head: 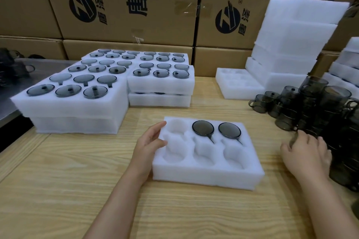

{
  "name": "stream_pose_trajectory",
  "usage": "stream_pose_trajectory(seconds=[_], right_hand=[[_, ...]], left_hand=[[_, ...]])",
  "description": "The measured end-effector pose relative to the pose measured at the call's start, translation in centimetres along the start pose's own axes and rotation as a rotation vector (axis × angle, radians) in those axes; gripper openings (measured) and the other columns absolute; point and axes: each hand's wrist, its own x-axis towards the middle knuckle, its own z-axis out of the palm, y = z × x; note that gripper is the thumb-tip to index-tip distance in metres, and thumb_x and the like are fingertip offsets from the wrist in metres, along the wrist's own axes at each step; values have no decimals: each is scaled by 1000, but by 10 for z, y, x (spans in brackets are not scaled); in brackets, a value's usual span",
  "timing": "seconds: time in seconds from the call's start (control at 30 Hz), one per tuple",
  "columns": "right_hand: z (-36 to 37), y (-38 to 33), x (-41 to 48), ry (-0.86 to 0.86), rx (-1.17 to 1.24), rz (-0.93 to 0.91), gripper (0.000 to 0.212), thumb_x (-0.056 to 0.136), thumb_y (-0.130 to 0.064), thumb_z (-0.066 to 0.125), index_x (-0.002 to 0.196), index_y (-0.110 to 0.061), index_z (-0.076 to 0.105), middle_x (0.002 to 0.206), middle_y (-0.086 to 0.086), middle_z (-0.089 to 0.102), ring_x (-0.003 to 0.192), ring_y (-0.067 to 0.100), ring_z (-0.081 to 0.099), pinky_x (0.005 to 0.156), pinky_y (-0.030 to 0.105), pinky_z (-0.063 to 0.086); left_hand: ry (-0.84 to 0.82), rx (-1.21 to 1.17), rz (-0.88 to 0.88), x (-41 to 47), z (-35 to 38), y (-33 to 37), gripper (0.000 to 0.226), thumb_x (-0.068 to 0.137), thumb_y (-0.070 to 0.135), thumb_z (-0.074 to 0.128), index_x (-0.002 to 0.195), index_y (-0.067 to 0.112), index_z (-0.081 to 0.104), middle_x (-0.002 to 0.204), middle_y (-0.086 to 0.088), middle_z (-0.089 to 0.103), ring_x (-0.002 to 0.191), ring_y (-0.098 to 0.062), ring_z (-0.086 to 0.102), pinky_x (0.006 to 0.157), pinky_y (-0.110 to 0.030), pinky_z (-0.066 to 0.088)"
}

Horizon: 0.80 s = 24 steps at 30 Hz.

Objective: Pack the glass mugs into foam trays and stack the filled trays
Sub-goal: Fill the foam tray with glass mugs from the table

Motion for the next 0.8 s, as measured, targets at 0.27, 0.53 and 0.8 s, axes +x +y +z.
stream_pose_trajectory(seconds=[0.27, 0.53, 0.8], right_hand=[[10, -22, -11, 135, 16, -173, 39, 78, 2, 54, 116, 1, 58, 113, 23, 59, 107, 40, 48, 90, 44, 36], [20, -38, -20, 125, 216, -379, 44, 78, 14, 50, 119, 2, 60, 130, 16, 54, 120, 35, 45, 94, 40, 39], [16, -30, -12, 252, 220, -391, 3, 76, -3, 71, 77, -2, 69, 125, 14, 60, 132, 33, 38, 106, 43, 24]], left_hand=[[5, -31, -12, 1, -2, -4, 53, 61, 9, 56, 112, 19, 64, 97, 18, 72, 91, 3, 66, 67, -11, 50], [4, -45, -5, 2, 0, -3, 52, 60, 8, 55, 111, 18, 64, 93, 17, 73, 86, 3, 66, 65, -12, 50], [35, -50, -25, 3, -2, -4, 50, 62, 11, 54, 109, 20, 66, 106, 8, 71, 99, -8, 65, 80, -23, 51]])
